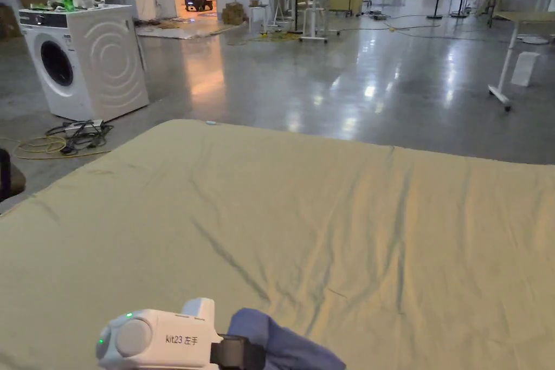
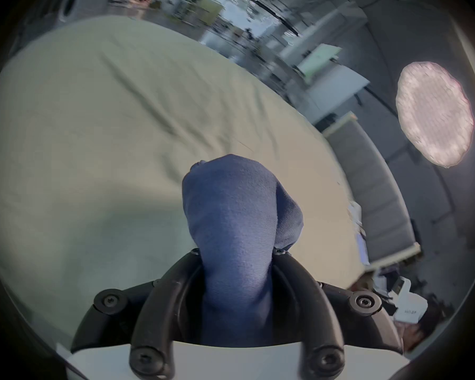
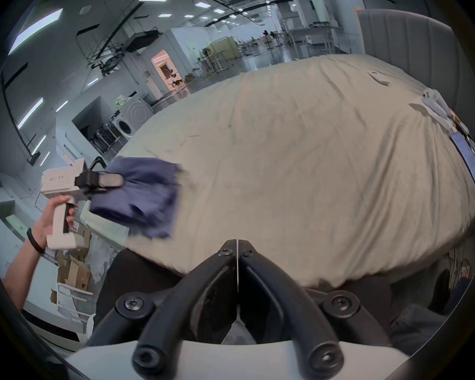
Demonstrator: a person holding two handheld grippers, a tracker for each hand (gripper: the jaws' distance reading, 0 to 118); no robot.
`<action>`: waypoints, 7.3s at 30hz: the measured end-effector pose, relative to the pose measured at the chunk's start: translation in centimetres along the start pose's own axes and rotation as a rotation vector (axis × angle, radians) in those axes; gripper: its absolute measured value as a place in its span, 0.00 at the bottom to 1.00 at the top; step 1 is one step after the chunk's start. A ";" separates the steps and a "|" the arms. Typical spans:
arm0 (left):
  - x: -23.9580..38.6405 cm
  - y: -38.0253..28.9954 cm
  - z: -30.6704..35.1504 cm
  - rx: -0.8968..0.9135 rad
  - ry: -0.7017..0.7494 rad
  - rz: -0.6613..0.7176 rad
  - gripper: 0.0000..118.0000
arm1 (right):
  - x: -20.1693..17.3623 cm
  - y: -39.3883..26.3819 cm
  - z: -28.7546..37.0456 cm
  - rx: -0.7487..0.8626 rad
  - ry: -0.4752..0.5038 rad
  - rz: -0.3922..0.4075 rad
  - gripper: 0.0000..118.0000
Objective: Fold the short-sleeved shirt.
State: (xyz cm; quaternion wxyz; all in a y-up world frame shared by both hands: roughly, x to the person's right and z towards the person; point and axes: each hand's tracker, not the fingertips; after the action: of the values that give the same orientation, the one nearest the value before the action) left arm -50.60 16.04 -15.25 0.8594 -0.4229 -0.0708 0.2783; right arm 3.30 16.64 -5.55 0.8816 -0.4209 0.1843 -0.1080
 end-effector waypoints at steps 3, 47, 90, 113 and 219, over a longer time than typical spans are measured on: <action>-5.7 3.5 3.7 -0.001 0.141 0.064 0.24 | 0.8 -0.8 -0.5 -0.032 -0.011 -0.038 0.00; 25.2 -10.3 16.1 0.736 0.210 -0.665 0.73 | -1.7 6.8 12.2 0.616 -0.131 0.254 0.00; 26.5 -14.9 17.3 0.758 0.229 -0.651 0.68 | -4.5 5.1 15.6 0.711 -0.111 0.356 0.77; 26.6 -14.9 17.6 0.778 0.235 -0.646 1.00 | -4.6 5.1 15.9 0.741 -0.128 0.376 1.00; 26.7 -14.7 18.1 0.777 0.182 -0.621 1.00 | -4.7 6.7 19.2 0.760 0.005 0.179 1.00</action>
State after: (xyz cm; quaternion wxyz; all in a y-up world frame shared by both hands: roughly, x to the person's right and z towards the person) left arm -28.63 35.69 4.39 0.9983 -0.0536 -0.0092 -0.0225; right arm 7.21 35.96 1.38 0.9801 -0.0462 0.1694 -0.0924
